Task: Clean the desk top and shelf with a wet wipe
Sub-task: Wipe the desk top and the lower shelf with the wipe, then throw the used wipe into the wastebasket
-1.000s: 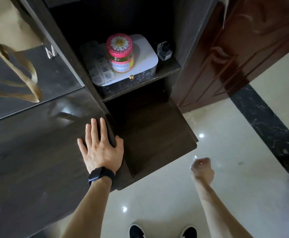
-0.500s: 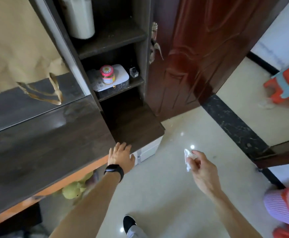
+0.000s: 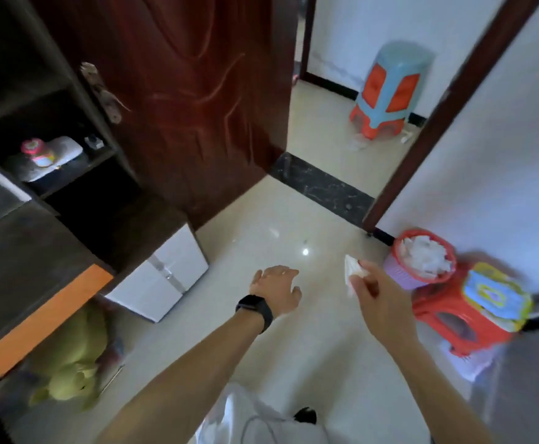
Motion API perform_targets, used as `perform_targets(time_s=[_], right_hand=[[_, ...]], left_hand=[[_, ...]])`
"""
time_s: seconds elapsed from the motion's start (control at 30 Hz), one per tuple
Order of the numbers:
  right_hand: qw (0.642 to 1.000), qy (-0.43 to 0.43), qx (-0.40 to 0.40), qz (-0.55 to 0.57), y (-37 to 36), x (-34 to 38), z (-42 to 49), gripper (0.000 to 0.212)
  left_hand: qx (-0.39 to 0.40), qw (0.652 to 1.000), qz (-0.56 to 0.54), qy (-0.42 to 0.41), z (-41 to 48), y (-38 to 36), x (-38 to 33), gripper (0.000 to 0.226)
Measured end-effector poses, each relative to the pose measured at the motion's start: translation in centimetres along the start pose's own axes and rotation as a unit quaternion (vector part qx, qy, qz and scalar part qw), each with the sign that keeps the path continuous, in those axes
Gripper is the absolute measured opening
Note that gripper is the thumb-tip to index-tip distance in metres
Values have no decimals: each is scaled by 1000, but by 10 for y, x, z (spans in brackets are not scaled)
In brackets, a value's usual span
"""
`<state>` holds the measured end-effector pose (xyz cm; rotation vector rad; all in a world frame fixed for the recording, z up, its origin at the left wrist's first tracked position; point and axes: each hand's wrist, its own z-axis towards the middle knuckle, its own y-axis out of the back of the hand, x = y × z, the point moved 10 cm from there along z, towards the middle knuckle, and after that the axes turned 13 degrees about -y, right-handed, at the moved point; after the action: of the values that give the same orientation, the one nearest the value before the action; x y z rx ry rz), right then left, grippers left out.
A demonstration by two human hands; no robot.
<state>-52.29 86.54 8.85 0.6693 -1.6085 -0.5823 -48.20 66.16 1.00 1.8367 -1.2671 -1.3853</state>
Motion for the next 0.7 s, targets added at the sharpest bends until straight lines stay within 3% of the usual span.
perform_targets(time_s=[0.33, 0.5, 0.7], right_hand=[[964, -160, -201, 71, 211, -187, -68, 31], [938, -228, -242, 96, 253, -255, -75, 33], [925, -270, -243, 109, 296, -323, -20, 30]], left_hand=[[-60, 961, 94, -251, 59, -18, -251, 50], [-45, 951, 108, -287, 110, -32, -314, 49], [-39, 948, 108, -296, 193, -62, -373, 49]])
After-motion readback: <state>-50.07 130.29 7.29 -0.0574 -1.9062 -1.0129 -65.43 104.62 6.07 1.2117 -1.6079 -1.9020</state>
